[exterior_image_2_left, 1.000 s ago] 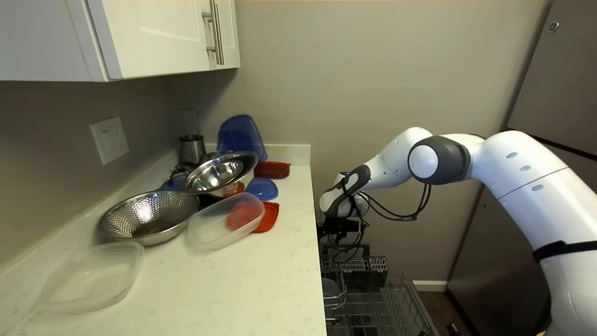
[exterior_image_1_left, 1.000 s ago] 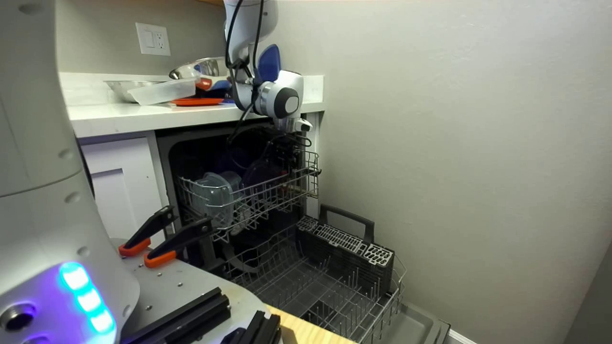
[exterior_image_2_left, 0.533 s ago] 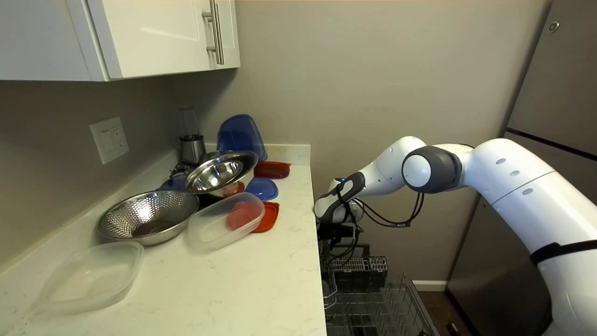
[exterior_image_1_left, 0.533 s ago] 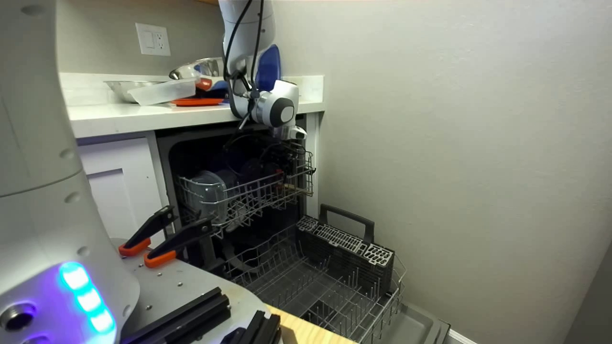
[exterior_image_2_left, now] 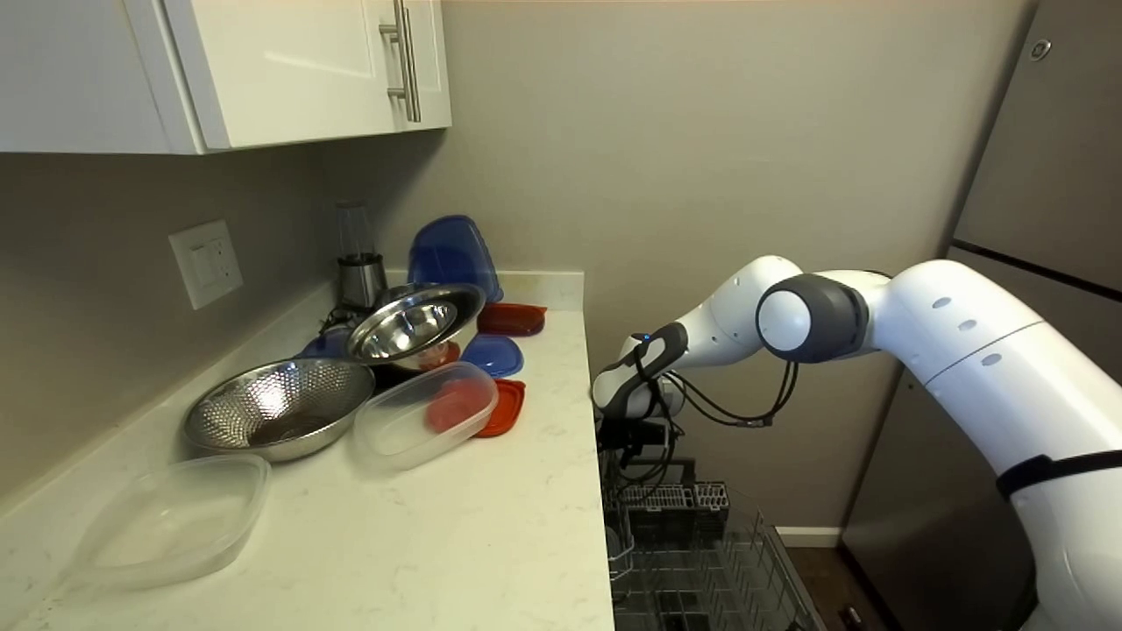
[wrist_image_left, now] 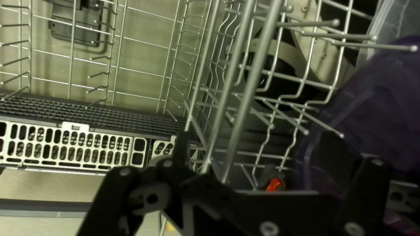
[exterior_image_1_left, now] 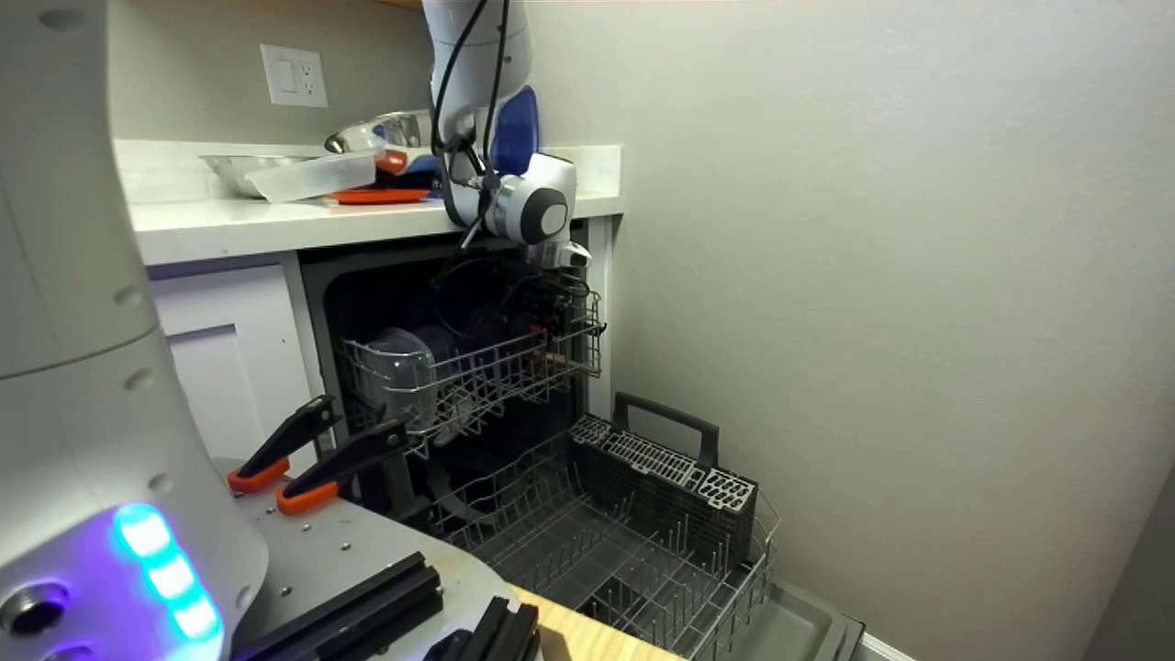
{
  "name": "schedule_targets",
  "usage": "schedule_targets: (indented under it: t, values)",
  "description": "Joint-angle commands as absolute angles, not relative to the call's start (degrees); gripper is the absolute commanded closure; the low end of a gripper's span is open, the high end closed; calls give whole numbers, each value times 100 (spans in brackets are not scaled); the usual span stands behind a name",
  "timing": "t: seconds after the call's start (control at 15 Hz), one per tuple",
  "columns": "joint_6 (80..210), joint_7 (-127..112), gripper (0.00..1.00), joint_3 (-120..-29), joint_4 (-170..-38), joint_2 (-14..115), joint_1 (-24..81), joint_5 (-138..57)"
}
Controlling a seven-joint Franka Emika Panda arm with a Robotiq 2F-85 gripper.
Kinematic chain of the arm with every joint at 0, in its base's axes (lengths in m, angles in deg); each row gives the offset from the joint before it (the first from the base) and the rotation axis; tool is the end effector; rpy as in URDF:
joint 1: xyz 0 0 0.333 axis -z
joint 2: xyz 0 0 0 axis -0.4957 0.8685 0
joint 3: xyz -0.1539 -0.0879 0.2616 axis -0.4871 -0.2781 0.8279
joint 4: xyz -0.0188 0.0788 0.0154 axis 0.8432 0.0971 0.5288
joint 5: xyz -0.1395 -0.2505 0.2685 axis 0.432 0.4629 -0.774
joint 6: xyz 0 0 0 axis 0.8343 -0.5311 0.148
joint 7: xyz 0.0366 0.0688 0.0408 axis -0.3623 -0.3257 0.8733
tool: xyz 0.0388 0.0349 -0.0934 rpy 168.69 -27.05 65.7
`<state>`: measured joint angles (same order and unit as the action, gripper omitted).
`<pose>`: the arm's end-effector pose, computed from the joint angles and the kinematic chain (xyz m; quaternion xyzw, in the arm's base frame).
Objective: Push in the rack of the dishwasher
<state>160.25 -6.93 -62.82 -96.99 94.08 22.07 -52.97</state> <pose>0.6774 0.1672 0.0541 -0.9940 0.0062 -0.0209 0.1076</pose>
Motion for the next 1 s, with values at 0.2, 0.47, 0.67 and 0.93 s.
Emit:
schedule_targets:
  t: [0.2,0.47,0.67,0.93]
  values:
    - [16645,50,0,-5817,-10827,8681,3052,-5478]
    - [17124,1213,0,-4769,-11465,8480,4290,-5838]
    - [17125,1857,0,-4149,-11830,8453,5126,-6091]
    - [17202,1994,0,-4088,-12438,8110,5610,-6143]
